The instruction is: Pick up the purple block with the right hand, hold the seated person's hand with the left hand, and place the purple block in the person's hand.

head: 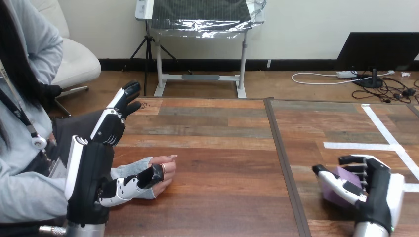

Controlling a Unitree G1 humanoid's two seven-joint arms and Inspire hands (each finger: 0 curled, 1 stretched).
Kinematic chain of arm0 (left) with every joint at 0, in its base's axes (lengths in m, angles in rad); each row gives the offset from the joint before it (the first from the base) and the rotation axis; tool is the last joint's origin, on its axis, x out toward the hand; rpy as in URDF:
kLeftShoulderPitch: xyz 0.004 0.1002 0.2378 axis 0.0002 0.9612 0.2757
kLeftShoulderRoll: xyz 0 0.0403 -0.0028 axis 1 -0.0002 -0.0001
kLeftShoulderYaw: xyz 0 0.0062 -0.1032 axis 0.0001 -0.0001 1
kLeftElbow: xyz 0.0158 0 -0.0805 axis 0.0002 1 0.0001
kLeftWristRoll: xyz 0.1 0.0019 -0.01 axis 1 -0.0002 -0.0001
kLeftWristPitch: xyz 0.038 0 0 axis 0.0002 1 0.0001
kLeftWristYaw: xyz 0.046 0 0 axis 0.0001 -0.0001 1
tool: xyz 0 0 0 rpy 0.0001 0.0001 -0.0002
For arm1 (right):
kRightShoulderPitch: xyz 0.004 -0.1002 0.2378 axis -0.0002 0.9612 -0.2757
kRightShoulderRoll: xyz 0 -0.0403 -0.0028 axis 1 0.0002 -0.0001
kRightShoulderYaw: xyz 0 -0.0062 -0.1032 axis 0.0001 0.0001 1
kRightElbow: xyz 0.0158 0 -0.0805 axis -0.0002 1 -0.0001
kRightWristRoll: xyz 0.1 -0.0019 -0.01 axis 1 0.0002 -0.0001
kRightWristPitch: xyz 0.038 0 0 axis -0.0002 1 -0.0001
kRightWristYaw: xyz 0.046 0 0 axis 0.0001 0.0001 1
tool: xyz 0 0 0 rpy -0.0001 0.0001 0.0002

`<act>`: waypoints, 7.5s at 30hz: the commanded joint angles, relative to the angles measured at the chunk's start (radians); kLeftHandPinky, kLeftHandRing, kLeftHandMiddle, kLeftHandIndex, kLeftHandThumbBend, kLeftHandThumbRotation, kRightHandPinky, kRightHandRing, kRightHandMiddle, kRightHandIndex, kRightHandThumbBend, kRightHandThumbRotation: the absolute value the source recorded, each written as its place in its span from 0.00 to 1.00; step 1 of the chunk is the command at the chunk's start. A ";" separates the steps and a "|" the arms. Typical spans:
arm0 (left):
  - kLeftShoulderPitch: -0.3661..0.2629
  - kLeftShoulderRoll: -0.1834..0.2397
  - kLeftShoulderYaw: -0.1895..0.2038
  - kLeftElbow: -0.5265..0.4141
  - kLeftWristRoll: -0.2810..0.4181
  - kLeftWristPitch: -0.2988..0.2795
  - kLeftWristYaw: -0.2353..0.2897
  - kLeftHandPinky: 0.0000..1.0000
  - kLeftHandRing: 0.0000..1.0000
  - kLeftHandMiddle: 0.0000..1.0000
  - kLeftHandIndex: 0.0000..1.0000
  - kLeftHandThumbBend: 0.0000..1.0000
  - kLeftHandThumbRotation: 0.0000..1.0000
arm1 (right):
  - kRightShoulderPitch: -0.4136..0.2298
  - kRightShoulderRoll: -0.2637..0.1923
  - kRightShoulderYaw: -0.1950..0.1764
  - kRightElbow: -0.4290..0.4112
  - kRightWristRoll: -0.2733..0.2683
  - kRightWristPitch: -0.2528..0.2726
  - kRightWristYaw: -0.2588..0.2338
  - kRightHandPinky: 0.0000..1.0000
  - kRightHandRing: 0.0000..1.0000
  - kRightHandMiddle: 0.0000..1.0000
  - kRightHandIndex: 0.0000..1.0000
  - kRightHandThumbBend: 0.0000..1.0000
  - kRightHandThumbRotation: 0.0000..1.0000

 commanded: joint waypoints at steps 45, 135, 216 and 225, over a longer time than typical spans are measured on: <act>-0.059 -0.014 0.042 0.007 0.049 -0.017 0.035 0.83 0.90 0.91 0.87 1.00 0.63 | -0.222 0.015 0.015 -0.004 -0.028 -0.066 0.043 0.30 0.35 0.41 0.46 0.85 0.00; -0.169 0.445 -0.145 0.020 0.759 0.578 0.444 0.84 0.87 0.87 0.85 1.00 0.29 | -0.295 0.061 0.038 -0.067 -0.011 -0.104 0.206 0.32 0.37 0.42 0.46 0.86 0.00; -0.410 0.521 -0.512 0.369 0.955 0.708 0.695 0.42 0.42 0.46 0.48 0.95 0.00 | -0.252 0.069 0.033 -0.146 0.020 -0.173 0.302 0.33 0.37 0.42 0.45 0.85 0.00; -0.416 0.510 -0.514 0.377 0.947 0.703 0.703 0.36 0.37 0.41 0.43 0.93 0.00 | -0.250 0.071 0.031 -0.147 0.024 -0.172 0.308 0.32 0.36 0.42 0.45 0.85 0.00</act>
